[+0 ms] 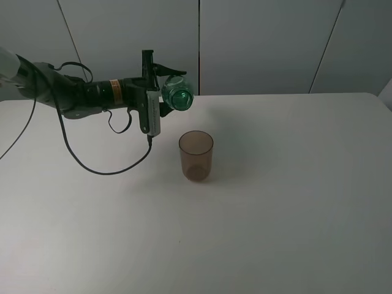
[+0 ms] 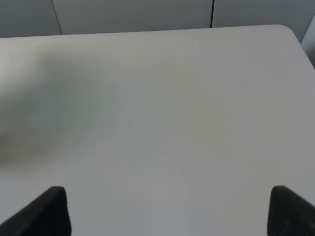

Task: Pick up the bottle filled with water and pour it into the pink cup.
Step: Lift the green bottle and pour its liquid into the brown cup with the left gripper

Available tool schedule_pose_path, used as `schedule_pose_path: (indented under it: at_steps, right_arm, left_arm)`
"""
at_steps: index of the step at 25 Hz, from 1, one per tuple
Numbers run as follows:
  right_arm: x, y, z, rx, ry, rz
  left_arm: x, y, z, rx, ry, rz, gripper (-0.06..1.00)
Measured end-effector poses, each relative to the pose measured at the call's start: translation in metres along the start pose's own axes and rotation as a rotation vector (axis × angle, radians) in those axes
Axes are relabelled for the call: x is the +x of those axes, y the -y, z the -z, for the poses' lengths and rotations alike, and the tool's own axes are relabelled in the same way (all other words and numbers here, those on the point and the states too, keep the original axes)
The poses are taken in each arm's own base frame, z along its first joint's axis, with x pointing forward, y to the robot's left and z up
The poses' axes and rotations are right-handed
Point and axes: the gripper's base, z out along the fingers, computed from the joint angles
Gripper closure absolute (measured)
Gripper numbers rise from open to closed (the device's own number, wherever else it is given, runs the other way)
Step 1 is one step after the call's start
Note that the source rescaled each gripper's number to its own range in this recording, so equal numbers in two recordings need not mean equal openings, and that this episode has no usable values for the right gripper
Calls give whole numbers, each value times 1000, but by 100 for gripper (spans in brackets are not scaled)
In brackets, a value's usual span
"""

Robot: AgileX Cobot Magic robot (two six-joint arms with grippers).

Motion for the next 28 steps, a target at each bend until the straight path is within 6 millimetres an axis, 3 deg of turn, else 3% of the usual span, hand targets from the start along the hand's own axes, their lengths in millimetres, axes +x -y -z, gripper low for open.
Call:
schedule_pose_path:
  at_steps: [9,28]
  right_arm:
    - [0,0,0,0,0,0]
    - [0,0,0,0,0,0]
  left_arm:
    - [-8,3,-7,16,17,-133,94]
    - [-5,-3,-10,-40,-50,-291,94]
